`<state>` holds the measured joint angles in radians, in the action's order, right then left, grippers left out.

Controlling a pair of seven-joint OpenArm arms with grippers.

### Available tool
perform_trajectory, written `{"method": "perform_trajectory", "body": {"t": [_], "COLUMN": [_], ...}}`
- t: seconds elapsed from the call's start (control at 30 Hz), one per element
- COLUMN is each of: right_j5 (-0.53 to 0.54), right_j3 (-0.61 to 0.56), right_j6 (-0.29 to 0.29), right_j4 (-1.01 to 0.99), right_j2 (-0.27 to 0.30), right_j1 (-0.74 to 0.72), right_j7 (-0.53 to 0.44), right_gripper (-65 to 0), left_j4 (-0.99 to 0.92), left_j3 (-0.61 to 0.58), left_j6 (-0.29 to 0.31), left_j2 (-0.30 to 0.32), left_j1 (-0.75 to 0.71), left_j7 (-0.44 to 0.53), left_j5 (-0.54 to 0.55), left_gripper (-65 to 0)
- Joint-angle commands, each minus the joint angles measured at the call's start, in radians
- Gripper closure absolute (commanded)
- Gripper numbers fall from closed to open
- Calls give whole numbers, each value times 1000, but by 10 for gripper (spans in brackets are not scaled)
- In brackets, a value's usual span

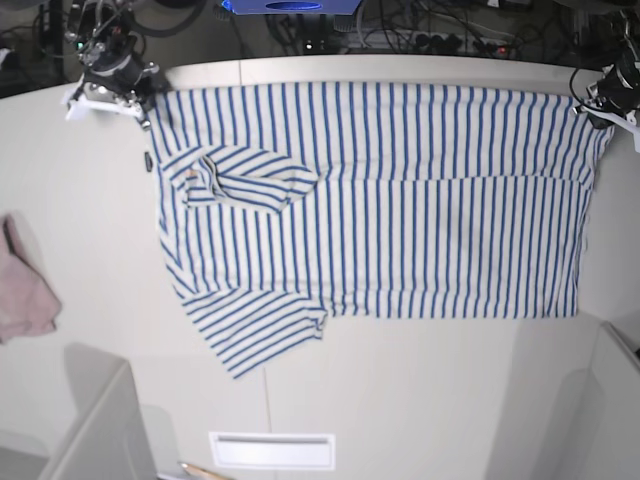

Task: Fold the T-shirt properly
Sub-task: 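Pull the shirt further toward the robot base with both grippers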

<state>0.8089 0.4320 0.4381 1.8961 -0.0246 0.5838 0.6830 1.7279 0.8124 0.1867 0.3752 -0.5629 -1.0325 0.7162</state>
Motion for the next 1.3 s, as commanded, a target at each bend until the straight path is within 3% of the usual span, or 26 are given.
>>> {"method": "perform_trajectory", "body": {"t": [0.0,1.23,1.27], "right_j5": [-1,-4,-4], "right_j3": [3,3,3], "right_j6": [3,3,3], "right_j4": [18,62,62], "right_j2": [8,10,10], "right_j1": [14,89,89], "right_j7": [-13,-6,-6], "right_gripper": [0,0,0], "left_j4": [14,7,7], "left_j3": [11,14,14], "left_j6": [0,-3,-3], "left_j2": [23,9,9], "left_j1": [-16,-102,-104], "left_j7": [19,19,17], "left_j5": [1,1,1], "left_gripper": [0,0,-71]}}
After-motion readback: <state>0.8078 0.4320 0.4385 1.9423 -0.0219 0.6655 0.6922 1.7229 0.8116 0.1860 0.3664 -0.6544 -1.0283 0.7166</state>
